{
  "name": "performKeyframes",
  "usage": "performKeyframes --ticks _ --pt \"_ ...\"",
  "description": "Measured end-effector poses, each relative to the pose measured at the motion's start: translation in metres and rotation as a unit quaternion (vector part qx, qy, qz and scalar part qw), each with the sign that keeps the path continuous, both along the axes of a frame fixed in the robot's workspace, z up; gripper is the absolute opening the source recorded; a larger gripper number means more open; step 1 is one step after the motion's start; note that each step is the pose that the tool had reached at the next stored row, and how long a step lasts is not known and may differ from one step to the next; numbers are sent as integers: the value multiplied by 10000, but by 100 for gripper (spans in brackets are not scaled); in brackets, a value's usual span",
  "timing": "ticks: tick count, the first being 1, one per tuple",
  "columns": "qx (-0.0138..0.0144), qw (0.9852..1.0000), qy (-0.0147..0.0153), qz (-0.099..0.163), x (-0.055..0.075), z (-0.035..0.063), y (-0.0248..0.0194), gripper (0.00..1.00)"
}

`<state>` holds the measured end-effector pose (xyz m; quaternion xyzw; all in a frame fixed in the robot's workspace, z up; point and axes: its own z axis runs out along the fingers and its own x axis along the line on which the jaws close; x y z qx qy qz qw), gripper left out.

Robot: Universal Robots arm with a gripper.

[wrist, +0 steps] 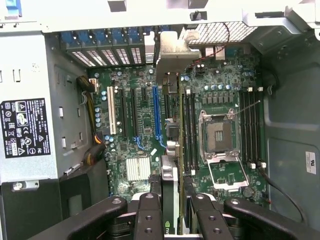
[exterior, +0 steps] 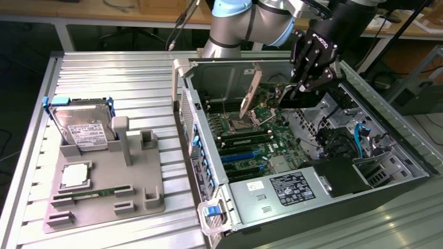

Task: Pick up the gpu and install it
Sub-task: 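Insert the gpu into the slot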

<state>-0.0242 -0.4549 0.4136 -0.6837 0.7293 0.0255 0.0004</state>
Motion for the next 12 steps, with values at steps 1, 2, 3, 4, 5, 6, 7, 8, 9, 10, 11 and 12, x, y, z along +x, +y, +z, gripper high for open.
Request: performKeyframes --ticks 1,2,3,4,5,6,7,8,9,10,11,12 --pt "0 10000 0 0 0 -7 0 27" --pt "0 10000 0 0 0 -13 0 27" --pt "0 10000 0 0 0 -19 0 27" --pt "0 10000 0 0 0 -24 0 27" --pt "0 10000 0 -3 0 -29 0 27" --pt "0 10000 0 -6 0 -33 0 27" --pt "0 10000 0 -11 0 -38 0 27" --pt "0 10000 0 -15 0 -42 0 27" --pt "0 10000 0 -20 0 -49 0 27" --pt "0 10000 0 -21 0 -55 0 27" --pt "0 10000 0 -21 0 -59 0 27" --pt "0 10000 0 -21 0 -62 0 27"
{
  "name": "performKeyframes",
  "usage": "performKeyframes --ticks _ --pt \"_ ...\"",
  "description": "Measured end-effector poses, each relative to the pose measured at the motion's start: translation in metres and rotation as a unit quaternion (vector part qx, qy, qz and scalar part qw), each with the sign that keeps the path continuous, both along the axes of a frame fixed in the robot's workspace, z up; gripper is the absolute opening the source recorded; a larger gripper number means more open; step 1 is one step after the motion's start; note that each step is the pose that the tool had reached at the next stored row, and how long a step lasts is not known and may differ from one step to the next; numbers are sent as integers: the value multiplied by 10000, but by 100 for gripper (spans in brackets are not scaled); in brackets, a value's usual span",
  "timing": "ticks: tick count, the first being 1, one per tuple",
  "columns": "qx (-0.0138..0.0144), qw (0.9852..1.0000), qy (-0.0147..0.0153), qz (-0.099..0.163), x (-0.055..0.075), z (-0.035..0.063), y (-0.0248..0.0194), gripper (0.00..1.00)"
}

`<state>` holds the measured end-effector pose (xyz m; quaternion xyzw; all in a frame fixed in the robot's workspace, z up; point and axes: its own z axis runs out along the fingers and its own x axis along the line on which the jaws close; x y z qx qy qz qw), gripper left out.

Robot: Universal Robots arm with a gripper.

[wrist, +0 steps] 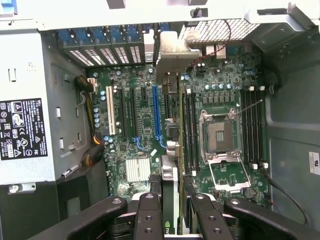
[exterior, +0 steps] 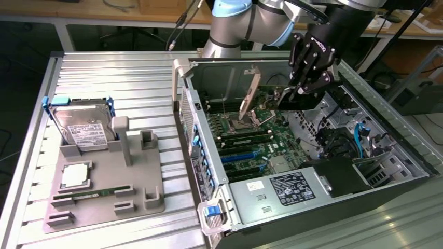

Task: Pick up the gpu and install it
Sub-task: 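Insert the gpu into the slot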

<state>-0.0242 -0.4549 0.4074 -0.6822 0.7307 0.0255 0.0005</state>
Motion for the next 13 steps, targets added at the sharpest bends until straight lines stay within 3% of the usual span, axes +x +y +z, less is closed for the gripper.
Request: performKeyframes --ticks 13 --pt "0 10000 0 0 0 -61 0 27"
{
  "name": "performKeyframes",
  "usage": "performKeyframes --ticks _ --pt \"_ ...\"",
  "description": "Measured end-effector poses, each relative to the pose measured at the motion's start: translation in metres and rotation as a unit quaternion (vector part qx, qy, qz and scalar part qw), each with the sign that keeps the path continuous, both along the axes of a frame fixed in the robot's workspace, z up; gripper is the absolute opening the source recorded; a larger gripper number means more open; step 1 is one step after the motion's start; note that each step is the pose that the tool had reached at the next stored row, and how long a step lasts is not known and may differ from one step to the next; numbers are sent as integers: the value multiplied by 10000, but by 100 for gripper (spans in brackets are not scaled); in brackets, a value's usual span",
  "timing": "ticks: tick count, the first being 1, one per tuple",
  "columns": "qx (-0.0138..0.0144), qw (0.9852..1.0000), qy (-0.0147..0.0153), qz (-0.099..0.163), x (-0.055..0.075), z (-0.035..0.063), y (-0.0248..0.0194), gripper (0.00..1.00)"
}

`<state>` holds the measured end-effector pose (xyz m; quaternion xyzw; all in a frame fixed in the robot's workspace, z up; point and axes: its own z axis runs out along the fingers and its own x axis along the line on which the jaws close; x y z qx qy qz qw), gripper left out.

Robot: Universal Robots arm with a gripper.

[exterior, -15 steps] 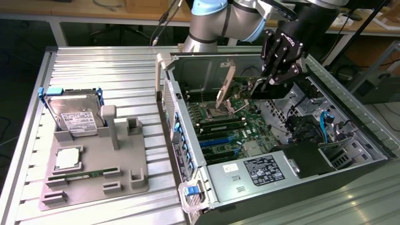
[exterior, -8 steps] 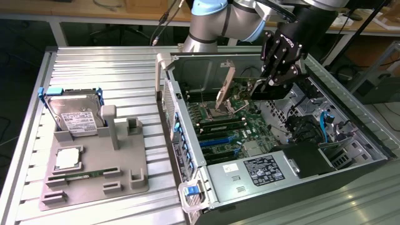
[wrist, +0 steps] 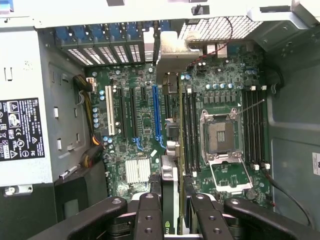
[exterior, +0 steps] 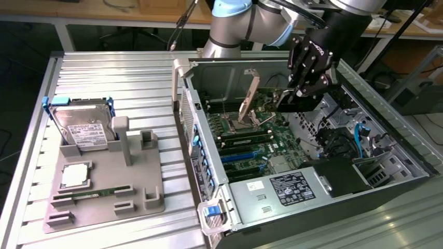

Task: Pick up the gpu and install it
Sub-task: 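Insert the gpu into the slot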

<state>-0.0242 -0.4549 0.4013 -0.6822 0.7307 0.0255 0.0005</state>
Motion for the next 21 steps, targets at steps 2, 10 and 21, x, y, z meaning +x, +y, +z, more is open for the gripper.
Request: performKeyframes --ticks 2,10,21 --pt "0 10000 0 0 0 -11 0 27" --pt "0 10000 0 0 0 -49 6 27" --pt "0 10000 0 0 0 -88 98 27"
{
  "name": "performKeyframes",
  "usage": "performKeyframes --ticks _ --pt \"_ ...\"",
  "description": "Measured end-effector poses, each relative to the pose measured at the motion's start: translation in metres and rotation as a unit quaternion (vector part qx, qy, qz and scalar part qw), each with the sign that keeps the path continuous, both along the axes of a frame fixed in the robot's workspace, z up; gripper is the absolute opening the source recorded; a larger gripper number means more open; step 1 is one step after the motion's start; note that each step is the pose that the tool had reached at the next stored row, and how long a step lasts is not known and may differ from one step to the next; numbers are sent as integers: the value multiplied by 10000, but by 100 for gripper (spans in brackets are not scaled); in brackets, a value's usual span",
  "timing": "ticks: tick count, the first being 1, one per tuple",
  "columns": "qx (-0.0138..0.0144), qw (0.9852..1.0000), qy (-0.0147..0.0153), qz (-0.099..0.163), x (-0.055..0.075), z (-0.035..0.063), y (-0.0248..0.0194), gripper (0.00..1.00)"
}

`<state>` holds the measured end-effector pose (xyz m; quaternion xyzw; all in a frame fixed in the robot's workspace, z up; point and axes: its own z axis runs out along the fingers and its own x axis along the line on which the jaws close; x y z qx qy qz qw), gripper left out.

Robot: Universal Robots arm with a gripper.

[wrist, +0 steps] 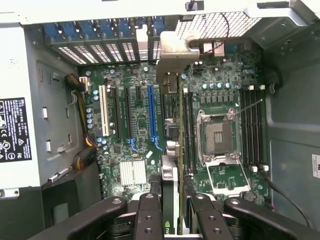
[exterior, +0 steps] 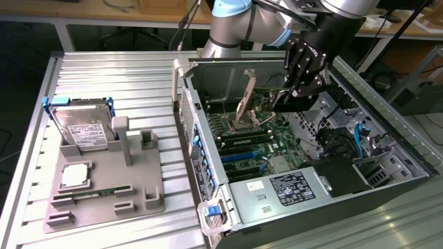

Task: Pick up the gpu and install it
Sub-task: 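Insert the gpu into the slot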

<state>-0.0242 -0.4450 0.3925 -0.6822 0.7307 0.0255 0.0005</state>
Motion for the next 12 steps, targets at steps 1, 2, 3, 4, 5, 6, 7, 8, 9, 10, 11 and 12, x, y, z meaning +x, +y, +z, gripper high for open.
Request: performKeyframes --ticks 1,2,3,4,5,6,7,8,9,10,11,12 --pt "0 10000 0 0 0 -2 7 27" --pt "0 10000 0 0 0 -5 15 27" --pt "0 10000 0 0 0 -7 22 27" --pt "0 10000 0 0 0 -11 30 27" --pt "0 10000 0 0 0 -15 44 27" --pt "0 10000 0 0 0 -19 55 27" --pt "0 10000 0 0 0 -22 64 27" --pt "0 10000 0 0 0 -24 71 27" --pt "0 10000 0 0 1 -27 78 27" --pt "0 10000 0 0 0 -30 83 27" --pt "0 10000 0 0 0 -33 86 27" --pt "1 10000 0 0 0 -38 87 27"
